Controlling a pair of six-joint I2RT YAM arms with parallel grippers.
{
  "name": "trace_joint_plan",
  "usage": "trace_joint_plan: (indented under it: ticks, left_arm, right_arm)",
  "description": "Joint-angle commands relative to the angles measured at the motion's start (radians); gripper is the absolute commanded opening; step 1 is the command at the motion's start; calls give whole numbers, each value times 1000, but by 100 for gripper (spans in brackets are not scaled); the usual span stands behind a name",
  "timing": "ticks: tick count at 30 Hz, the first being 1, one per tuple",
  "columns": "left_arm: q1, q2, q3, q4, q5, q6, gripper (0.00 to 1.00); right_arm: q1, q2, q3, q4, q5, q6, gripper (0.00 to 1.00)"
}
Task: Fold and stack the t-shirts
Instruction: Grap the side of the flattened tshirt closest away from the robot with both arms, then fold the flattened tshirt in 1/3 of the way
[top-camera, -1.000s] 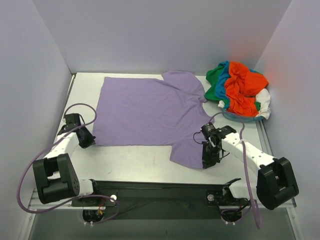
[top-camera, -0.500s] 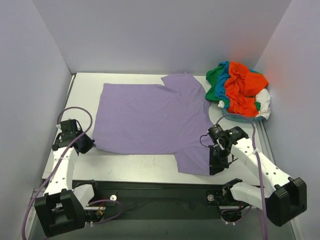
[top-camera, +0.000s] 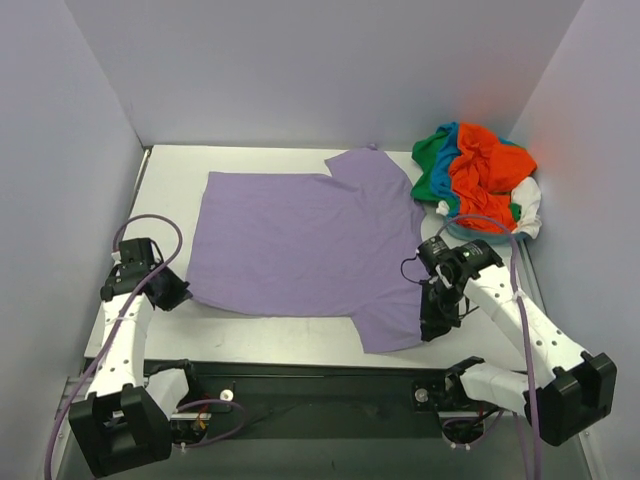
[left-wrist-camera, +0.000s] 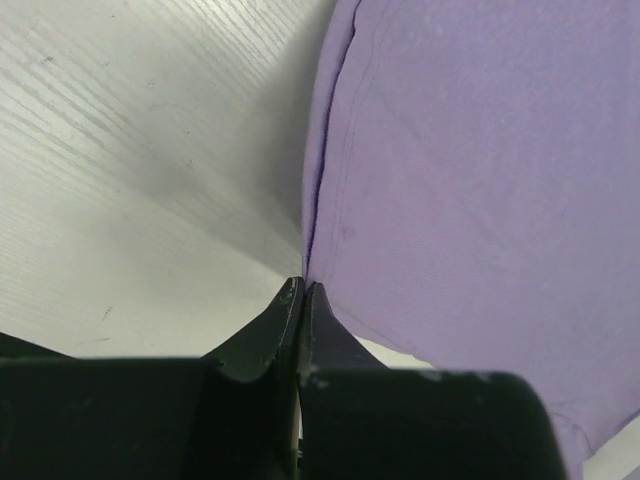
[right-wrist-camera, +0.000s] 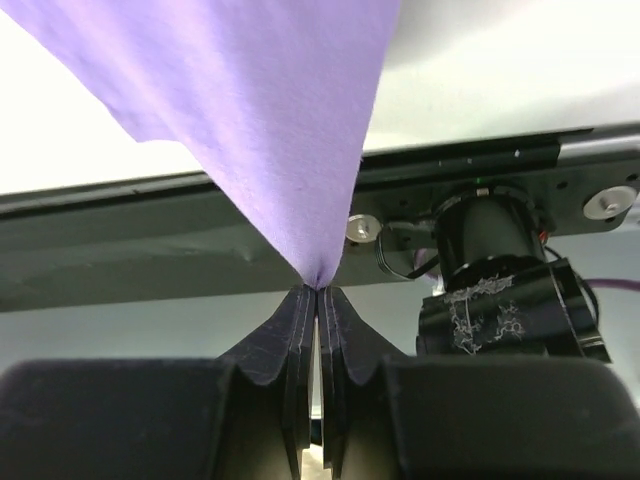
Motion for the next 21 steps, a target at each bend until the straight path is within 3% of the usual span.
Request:
trace_joint_plan:
  ticks: [1, 11, 21]
  left_arm:
    - [6, 18, 53, 30, 30, 21, 0]
    - [6, 186, 134, 96, 90, 67, 0]
    - [4, 355, 269, 148, 124, 41, 0]
  right_arm:
    - [-19, 72, 85, -40, 74, -14, 0]
    - [-158, 316, 331, 65, 74, -103, 0]
    - [-241, 623, 701, 71, 59, -190, 0]
